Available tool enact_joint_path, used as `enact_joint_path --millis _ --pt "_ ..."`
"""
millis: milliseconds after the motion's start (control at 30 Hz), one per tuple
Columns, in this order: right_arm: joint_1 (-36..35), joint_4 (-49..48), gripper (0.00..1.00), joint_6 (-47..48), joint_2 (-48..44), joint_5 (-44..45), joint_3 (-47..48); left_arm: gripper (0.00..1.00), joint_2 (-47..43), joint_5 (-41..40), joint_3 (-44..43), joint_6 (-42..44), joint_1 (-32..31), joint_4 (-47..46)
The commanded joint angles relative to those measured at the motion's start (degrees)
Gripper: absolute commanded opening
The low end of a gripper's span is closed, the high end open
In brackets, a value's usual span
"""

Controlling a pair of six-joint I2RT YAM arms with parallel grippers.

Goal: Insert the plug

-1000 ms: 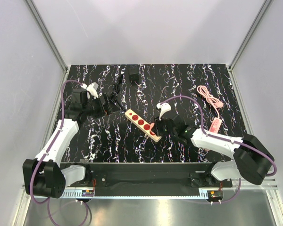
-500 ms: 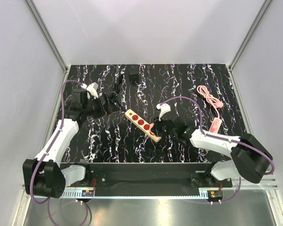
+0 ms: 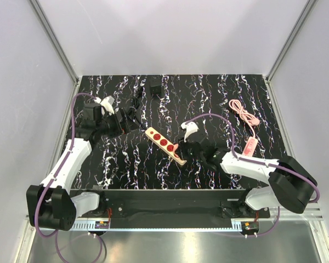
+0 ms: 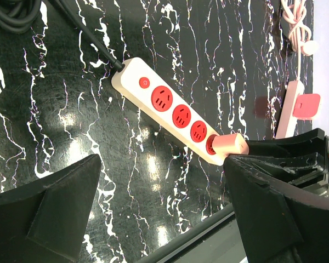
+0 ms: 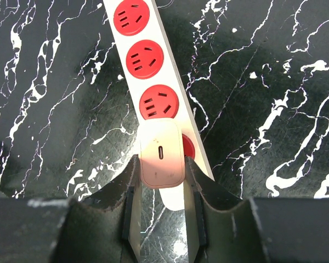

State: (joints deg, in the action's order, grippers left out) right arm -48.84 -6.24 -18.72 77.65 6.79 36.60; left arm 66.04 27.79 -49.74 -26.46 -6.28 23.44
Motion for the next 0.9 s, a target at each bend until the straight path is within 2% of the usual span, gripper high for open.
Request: enact_joint_path --millis 0,267,533,867 --pt "-3.45 2.45 0.0 -2.11 1.54 2.52 -0.74 0.99 -1.27 0.33 0.25 0.71 0.04 -2.17" --pt "-5.39 8.16 0.0 -7.56 1.02 6.04 -2.06 0.99 -1.18 1.3 0.17 0.36 0.04 -2.7" --pt "-8.1 12.74 0.0 -5.36 2.94 11.14 2.06 0.99 -1.53 1.48 0.6 0.35 0.04 -2.96" --pt "-12.15 12.66 0.0 -5.89 7.25 13.6 3.13 0.99 -1.53 1.92 0.87 0.18 0.04 -3.31"
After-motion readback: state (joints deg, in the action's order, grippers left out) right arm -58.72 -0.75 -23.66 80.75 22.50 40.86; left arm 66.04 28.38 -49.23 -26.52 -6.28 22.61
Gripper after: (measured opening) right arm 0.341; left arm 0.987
